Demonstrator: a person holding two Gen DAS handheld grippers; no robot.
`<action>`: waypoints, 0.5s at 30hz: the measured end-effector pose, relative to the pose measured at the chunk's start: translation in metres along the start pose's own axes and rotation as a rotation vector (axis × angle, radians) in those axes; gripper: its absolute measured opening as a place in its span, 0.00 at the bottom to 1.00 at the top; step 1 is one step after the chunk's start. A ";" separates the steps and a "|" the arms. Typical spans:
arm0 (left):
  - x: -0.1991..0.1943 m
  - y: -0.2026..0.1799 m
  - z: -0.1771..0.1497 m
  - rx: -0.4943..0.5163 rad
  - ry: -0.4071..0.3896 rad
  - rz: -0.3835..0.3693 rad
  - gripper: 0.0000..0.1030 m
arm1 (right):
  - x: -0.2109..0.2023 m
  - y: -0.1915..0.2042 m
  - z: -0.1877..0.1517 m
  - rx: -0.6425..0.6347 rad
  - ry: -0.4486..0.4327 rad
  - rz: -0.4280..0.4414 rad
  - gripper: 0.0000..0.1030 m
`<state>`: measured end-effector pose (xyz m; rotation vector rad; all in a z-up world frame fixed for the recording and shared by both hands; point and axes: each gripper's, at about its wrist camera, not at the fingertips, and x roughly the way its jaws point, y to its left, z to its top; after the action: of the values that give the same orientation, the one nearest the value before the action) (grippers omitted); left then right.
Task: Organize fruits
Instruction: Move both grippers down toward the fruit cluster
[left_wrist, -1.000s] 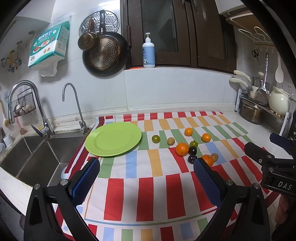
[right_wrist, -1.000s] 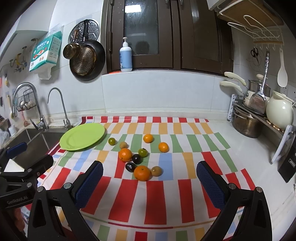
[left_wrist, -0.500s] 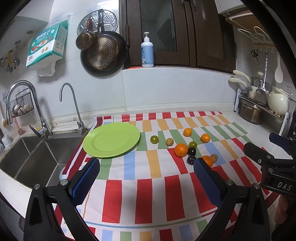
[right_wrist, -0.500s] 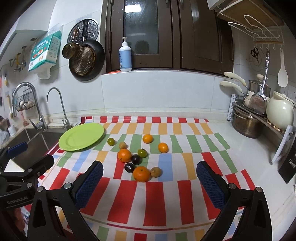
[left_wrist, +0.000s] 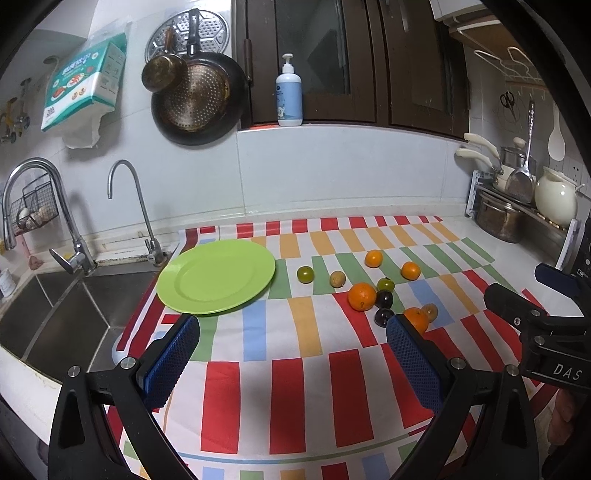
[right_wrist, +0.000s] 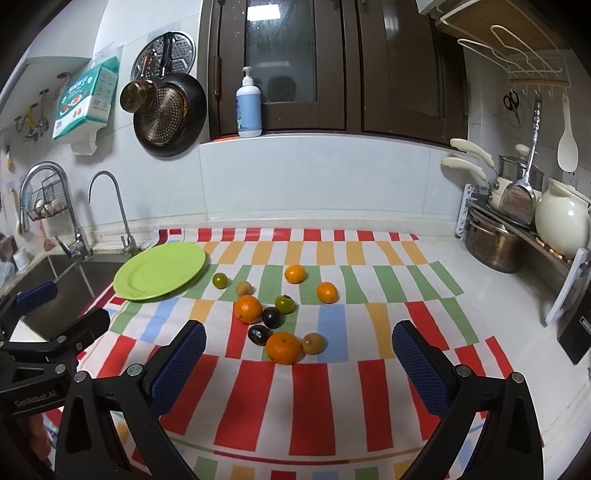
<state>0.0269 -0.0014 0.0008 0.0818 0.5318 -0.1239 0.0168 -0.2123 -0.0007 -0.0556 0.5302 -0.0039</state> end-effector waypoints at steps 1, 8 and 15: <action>0.003 0.000 0.000 0.006 0.003 -0.004 1.00 | 0.002 0.000 0.000 -0.001 0.002 -0.002 0.99; 0.018 -0.008 0.000 0.052 0.014 -0.045 0.99 | 0.015 -0.003 -0.005 -0.002 0.032 -0.028 0.99; 0.037 -0.023 -0.001 0.115 0.025 -0.091 0.88 | 0.032 -0.012 -0.011 -0.035 0.072 -0.040 0.95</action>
<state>0.0547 -0.0278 -0.0206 0.1715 0.5529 -0.2430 0.0392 -0.2257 -0.0262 -0.1004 0.6015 -0.0362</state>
